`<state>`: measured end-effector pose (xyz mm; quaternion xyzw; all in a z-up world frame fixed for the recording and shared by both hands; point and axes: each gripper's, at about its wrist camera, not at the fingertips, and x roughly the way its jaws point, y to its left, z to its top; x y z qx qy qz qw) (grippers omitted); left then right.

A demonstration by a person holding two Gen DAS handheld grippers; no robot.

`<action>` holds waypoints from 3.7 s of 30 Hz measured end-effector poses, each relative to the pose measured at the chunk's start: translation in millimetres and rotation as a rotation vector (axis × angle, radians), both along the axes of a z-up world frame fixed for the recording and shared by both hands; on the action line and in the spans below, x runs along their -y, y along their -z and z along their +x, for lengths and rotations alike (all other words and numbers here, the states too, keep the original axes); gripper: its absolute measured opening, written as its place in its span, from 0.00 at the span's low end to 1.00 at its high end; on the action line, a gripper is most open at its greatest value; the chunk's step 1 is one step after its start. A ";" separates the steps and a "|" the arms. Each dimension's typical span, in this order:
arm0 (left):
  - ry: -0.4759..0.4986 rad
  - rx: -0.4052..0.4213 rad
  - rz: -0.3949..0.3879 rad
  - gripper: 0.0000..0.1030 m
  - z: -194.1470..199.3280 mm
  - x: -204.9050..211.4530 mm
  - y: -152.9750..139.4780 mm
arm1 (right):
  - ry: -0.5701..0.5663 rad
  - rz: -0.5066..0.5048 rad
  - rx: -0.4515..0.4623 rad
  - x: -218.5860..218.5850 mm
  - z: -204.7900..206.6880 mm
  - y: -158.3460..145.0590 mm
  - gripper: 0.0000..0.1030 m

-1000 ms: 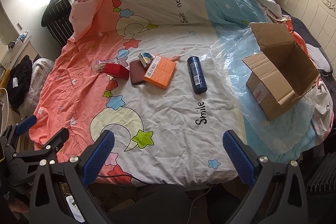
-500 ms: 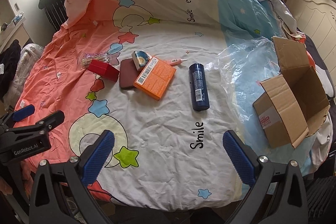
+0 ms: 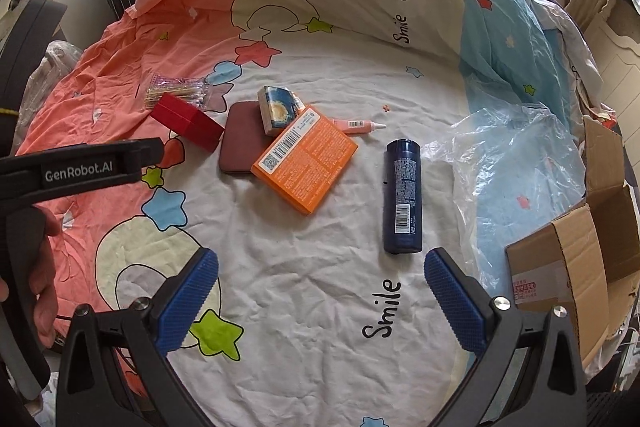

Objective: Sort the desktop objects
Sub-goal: 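Lower the left tool over the red box and close on it, then lift the red box with the left tool and turn it upright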

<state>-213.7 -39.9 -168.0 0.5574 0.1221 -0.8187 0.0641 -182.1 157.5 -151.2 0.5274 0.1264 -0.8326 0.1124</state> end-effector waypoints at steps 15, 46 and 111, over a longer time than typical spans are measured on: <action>-0.264 0.033 0.146 1.00 -51.3 8.6 42.0 | -0.091 0.027 -0.048 0.6 -21.0 22.7 1.00; -0.348 0.069 0.202 1.00 -67.3 27.2 76.9 | -0.710 0.061 -0.411 54.8 -10.1 42.6 0.99; -0.045 0.081 0.032 0.12 -20.6 55.6 69.1 | -0.644 -0.055 -0.317 50.3 -20.4 59.8 0.99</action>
